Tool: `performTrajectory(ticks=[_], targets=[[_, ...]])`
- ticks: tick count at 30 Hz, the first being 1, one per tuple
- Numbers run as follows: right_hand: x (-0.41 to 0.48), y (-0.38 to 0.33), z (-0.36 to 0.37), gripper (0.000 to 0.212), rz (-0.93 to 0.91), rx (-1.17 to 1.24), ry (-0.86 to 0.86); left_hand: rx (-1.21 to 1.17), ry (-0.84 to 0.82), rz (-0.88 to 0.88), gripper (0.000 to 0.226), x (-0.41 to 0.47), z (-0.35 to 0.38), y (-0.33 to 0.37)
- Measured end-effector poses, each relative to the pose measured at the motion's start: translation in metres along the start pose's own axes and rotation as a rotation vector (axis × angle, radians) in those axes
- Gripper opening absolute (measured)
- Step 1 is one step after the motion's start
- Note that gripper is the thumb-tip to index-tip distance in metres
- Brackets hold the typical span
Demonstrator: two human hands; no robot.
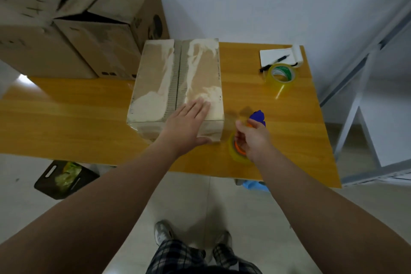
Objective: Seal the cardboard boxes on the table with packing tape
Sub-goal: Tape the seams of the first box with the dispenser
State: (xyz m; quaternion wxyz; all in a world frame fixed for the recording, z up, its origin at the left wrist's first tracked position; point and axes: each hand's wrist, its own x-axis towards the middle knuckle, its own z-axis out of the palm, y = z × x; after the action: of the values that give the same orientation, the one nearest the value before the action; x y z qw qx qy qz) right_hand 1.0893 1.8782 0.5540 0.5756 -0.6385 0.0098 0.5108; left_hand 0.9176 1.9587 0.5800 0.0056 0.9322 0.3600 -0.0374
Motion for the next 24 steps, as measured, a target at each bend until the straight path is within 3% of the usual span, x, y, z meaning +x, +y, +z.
performTrajectory(ticks=[6, 13, 16, 19, 21, 24], targets=[[0.002, 0.014, 0.011, 0.049, -0.012, -0.132, 0.027, 0.022, -0.015, -0.082, 0.088, -0.023, 0.001, -0.020], [0.002, 0.033, 0.028, 0.040, 0.053, -0.027, -0.012, 0.029, 0.008, -0.127, 0.087, -0.020, 0.005, -0.013], [-0.001, 0.035, 0.025, 0.042, -0.008, -0.296, 0.029, 0.047, 0.024, -0.129, 0.087, -0.020, 0.006, -0.011], [-0.010, 0.031, 0.018, 0.044, -0.311, -0.613, 0.092, 0.051, 0.029, -0.143, 0.089, -0.021, 0.009, -0.009], [-0.016, 0.026, 0.016, 0.060, -0.498, -0.654, -0.062, 0.035, 0.024, -0.144, 0.089, -0.021, 0.009, -0.009], [-0.024, 0.034, 0.014, 0.084, -0.349, -0.635, -0.459, 0.023, 0.027, -0.139, 0.089, -0.021, 0.008, -0.009]])
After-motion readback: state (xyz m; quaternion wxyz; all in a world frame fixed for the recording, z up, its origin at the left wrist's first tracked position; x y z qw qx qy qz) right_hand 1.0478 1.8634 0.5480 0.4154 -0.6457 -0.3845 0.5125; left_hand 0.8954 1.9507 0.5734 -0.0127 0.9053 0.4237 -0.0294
